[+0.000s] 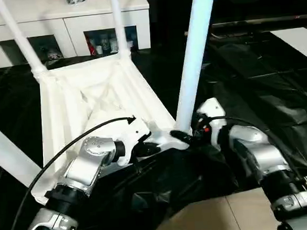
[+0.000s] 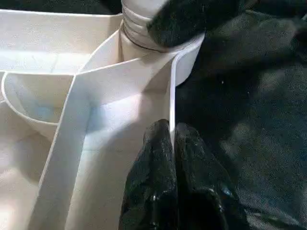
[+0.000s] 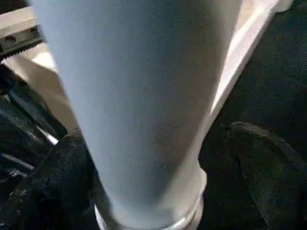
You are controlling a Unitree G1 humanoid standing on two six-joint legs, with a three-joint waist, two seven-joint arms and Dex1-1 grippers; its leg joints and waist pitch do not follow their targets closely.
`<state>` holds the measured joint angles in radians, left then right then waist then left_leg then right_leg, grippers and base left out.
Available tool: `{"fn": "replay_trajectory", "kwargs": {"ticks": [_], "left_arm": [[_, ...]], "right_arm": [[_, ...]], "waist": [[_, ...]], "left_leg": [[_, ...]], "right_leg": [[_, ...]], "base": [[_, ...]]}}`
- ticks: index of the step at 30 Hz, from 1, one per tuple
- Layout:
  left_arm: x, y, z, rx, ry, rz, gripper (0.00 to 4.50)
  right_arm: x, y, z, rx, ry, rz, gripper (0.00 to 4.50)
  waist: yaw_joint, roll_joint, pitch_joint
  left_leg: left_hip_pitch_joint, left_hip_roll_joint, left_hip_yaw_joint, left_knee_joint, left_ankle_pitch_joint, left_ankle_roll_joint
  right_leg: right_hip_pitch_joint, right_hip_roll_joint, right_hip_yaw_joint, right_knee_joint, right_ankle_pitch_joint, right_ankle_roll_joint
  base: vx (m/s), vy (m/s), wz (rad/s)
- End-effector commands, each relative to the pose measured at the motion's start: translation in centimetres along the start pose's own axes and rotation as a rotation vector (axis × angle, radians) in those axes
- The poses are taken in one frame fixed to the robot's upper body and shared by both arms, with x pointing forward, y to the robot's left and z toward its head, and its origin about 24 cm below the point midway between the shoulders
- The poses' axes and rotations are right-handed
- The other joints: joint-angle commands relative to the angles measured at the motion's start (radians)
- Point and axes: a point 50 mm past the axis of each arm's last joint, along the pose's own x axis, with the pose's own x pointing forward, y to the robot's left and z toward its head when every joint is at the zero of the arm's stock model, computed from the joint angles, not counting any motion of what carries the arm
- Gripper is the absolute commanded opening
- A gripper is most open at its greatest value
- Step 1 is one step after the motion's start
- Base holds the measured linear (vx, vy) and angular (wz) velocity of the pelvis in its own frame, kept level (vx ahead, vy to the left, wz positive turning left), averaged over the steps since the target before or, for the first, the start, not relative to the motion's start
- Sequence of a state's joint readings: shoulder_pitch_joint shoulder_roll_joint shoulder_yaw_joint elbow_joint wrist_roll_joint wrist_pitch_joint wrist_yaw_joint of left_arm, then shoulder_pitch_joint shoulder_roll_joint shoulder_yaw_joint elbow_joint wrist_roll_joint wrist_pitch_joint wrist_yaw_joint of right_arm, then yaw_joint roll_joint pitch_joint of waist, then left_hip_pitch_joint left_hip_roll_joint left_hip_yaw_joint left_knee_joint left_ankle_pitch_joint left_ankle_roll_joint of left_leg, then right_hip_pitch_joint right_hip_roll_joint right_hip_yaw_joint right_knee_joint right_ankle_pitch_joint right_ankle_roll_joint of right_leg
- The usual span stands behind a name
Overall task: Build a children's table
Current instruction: Rotate leg to tighten
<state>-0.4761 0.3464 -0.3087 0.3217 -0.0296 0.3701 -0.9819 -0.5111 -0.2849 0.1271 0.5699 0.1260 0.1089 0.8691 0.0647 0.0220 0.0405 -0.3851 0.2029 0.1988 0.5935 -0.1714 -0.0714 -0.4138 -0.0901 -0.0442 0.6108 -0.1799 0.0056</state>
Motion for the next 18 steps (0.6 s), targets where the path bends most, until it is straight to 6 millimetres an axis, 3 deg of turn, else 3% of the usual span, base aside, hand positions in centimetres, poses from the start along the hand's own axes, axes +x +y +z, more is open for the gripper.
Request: {"fn": "replay_trajectory", "kwargs": {"ticks": [1,6,7,18], "left_arm": [[0.5,-1.0,-1.2,-0.043,0.034,-0.071,0.00],[-0.1,-0.5,-1.4,-0.033,0.052,-0.057,0.00],[-0.2,-0.4,-1.4,-0.033,0.053,-0.054,0.00],[-0.5,0.0,-1.5,-0.032,0.060,-0.049,0.00]], "right_arm": [[-0.1,-0.3,0.2,-0.010,0.003,0.007,4.47],[0.0,-0.3,0.1,-0.023,-0.003,0.077,4.47],[-0.1,-0.4,0.1,-0.022,-0.004,0.078,4.19],[0.0,-0.3,-0.1,-0.015,-0.008,0.129,3.33]], "waist": [[0.003,-0.012,-0.062],[0.003,-0.015,-0.061],[0.003,-0.016,-0.062],[0.003,-0.013,-0.064]], "left_leg": [[0.015,0.020,-0.011,-0.066,-0.194,0.068],[0.015,0.022,-0.011,-0.066,-0.201,0.071],[0.015,0.022,-0.011,-0.066,-0.194,0.072],[0.014,0.021,-0.011,-0.063,-0.182,0.081]], "right_leg": [[0.050,-0.039,0.028,-0.064,-0.132,-0.242],[0.051,-0.041,0.028,-0.065,-0.167,-0.235],[0.051,-0.041,0.028,-0.064,-0.159,-0.235],[0.053,-0.041,0.026,-0.061,-0.127,-0.255]], "base": [[0.000,0.000,0.00],[0.000,0.000,0.00],[0.000,0.000,0.00],[0.000,0.000,0.00]]}}
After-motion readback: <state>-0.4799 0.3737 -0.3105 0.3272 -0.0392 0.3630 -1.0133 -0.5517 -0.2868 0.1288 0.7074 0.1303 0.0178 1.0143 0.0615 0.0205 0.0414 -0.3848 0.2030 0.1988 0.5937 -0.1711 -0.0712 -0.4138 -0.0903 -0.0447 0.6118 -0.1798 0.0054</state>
